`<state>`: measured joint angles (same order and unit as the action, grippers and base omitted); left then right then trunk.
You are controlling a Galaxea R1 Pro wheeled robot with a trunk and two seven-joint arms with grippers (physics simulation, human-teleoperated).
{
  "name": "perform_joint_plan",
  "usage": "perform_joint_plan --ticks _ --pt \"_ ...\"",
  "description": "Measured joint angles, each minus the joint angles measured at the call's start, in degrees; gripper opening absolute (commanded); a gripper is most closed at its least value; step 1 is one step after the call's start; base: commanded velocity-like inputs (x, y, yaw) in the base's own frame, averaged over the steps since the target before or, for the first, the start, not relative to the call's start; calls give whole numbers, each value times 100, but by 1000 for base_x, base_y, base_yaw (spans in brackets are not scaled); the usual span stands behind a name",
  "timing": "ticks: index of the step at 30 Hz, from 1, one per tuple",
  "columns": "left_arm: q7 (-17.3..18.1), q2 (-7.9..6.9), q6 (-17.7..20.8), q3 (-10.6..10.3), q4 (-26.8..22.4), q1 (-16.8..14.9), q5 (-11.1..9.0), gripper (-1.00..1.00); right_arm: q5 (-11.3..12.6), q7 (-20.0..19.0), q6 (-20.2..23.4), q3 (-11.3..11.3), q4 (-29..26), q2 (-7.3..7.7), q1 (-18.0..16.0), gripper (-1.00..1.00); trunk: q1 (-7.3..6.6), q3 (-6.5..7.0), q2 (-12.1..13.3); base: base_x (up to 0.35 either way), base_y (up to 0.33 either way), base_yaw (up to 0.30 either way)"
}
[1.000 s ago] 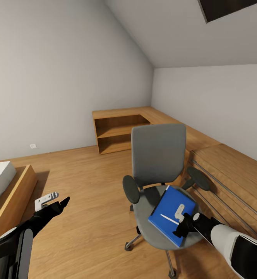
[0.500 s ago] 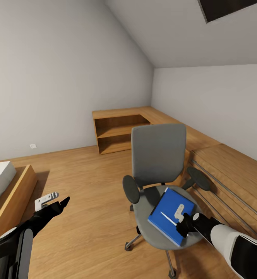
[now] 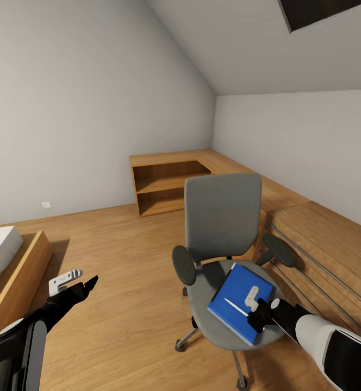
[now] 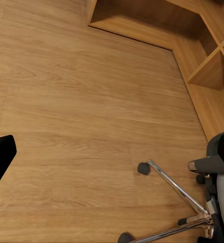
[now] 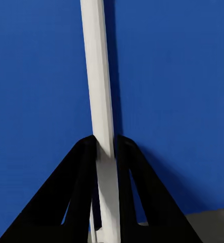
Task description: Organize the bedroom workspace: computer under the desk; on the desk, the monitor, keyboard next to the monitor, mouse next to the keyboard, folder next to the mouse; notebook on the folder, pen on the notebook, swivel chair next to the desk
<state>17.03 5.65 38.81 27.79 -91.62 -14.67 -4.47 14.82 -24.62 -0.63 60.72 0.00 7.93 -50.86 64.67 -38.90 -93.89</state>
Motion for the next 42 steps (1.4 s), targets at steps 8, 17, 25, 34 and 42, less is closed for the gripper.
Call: perform_joint_plan --ticks 8,17,25,34,42 --pt "0 1 -17 0 0 4 0 100 1 18 3 0 1 -13 0 -100 0 0 0 0 0 0" --pt "-3 11 -17 0 5 1 13 100 4 21 -2 -5 0 -21 0 -100 -153 125 280 0 0 0" --pt "-8 17 -17 0 38 0 21 100 4 32 -4 -5 0 -22 0 -100 -329 269 601 0 0 0" --pt "-10 18 -17 0 44 3 23 100 6 39 -4 -5 0 -22 1 -100 -526 430 962 0 0 0" --pt "-39 13 -16 -16 175 1 31 100 16 31 -19 -23 -24 -23 0 -100 -702 574 1283 0 0 0"
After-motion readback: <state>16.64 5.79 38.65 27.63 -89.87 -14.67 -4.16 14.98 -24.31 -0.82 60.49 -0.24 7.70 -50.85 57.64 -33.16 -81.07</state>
